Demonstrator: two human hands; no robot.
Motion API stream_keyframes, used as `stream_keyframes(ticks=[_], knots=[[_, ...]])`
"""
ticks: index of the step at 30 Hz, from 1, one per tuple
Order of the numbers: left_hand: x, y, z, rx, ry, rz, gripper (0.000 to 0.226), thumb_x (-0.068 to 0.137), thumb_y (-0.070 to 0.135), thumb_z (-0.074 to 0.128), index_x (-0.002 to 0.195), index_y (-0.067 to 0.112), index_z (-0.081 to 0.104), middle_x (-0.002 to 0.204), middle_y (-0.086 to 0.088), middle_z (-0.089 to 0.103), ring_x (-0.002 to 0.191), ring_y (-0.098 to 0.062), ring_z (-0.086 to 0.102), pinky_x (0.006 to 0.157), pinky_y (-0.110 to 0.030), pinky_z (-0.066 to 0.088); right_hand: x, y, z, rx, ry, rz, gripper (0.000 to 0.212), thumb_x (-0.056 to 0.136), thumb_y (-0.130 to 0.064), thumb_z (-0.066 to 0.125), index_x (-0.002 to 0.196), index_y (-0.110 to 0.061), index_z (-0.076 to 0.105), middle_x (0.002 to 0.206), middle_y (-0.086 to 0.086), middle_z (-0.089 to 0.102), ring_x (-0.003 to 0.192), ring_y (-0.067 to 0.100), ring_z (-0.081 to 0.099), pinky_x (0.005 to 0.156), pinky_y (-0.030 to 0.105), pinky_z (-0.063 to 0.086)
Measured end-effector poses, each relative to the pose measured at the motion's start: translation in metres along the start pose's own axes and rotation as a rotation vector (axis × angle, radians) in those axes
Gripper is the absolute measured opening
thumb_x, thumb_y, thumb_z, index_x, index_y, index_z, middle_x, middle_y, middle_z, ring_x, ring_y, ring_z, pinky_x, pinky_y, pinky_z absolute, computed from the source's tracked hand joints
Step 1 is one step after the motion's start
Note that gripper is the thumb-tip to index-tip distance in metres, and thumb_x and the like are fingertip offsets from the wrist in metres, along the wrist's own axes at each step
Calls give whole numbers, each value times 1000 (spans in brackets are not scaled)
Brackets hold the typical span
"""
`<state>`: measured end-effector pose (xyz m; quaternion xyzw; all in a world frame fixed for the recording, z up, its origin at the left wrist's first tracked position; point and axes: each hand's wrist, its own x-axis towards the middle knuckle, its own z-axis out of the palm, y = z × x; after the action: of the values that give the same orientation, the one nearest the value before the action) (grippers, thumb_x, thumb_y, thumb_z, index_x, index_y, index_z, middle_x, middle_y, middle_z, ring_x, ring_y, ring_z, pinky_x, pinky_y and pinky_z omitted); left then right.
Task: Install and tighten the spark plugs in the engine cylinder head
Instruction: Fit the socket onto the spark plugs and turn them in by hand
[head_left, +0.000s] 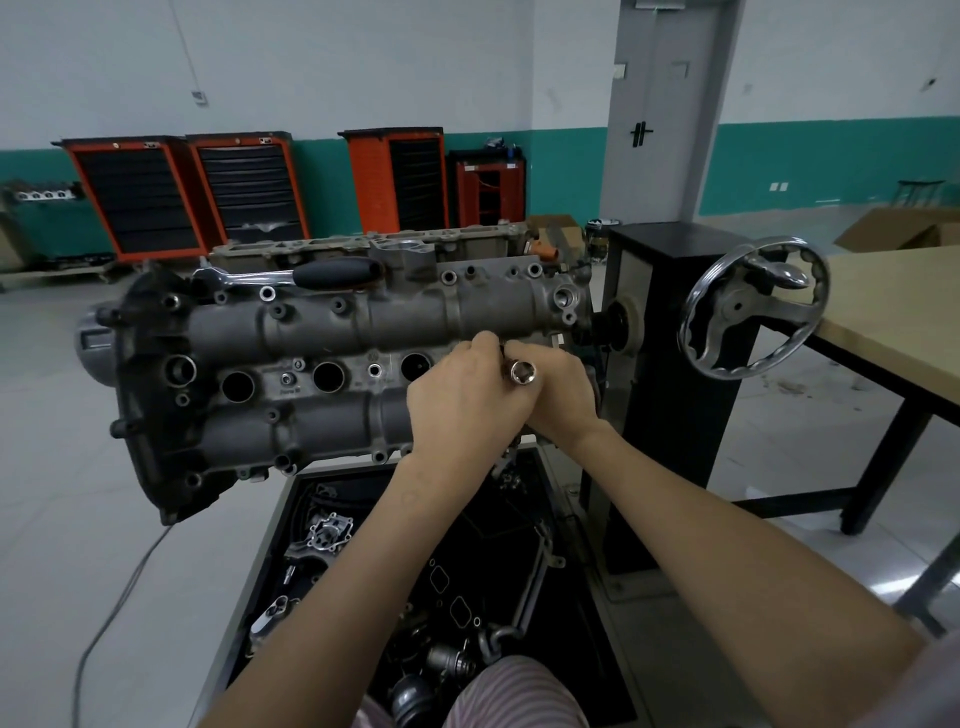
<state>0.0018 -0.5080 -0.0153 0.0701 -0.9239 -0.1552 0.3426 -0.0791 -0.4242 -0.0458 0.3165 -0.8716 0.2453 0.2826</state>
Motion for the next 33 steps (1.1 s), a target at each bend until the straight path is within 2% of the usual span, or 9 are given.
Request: stream_keyframes(ticks=[4,7,11,14,17,22,26,30,33], knots=[[-3,1,1,110,112,39,37,88,42,50,62,19,41,54,6,38,55,-14,35,43,-24,11,1,0,0,4,6,39,10,82,-12,53,78,-3,56,77,14,64,72,30,58,64,37,43],[-4,1,1,51,122,111,29,87,32,52,68,18,36,60,3,42,56,-15,34,43,-24,9,1,-1,-1,-10,-13,11,10,84,-11,51,85,-1,51,80,14,62,73,32,57,64,43,46],[-4,-2,3,-25,29,110,21,86,31,47,79,18,32,73,5,42,62,-15,38,46,-26,15,1,-1,-2,20,-17,9,9,83,-12,52,83,-4,47,78,12,59,69,30,54,60,41,44],[-1,-1,4,-1,15,28,34,89,45,44,69,19,36,64,8,42,58,-15,39,46,-27,18,0,-1,-2,-4,-23,-9,13,83,-14,52,83,-3,57,81,11,64,74,30,58,65,41,46],[1,1,2,74,67,-15,49,90,52,43,55,18,40,48,7,32,44,-9,28,43,-23,12,-1,0,-2,-40,2,12,15,84,-14,50,83,-2,60,80,13,65,75,31,60,64,33,42],[-3,3,1,28,97,79,28,89,32,49,69,17,36,63,6,39,58,-15,35,44,-23,11,0,0,-2,-39,-17,-12,12,85,-11,49,87,0,52,81,12,61,74,30,57,64,42,45],[-3,2,0,-1,26,97,23,86,33,49,77,19,33,66,8,37,60,-14,36,45,-23,12,0,1,-1,-9,-11,-17,13,85,-13,51,90,-1,53,81,11,61,72,29,57,62,42,45],[2,2,1,82,26,17,40,87,50,46,61,20,41,52,7,33,54,-13,33,43,-24,14,-1,1,1,-35,11,6,14,85,-14,51,87,-3,60,84,9,66,77,27,60,64,30,42],[1,2,1,118,54,26,42,90,42,45,56,18,43,48,6,34,50,-15,36,43,-24,13,-2,0,0,-29,30,4,13,84,-10,52,83,1,59,80,14,65,74,32,60,62,34,39]])
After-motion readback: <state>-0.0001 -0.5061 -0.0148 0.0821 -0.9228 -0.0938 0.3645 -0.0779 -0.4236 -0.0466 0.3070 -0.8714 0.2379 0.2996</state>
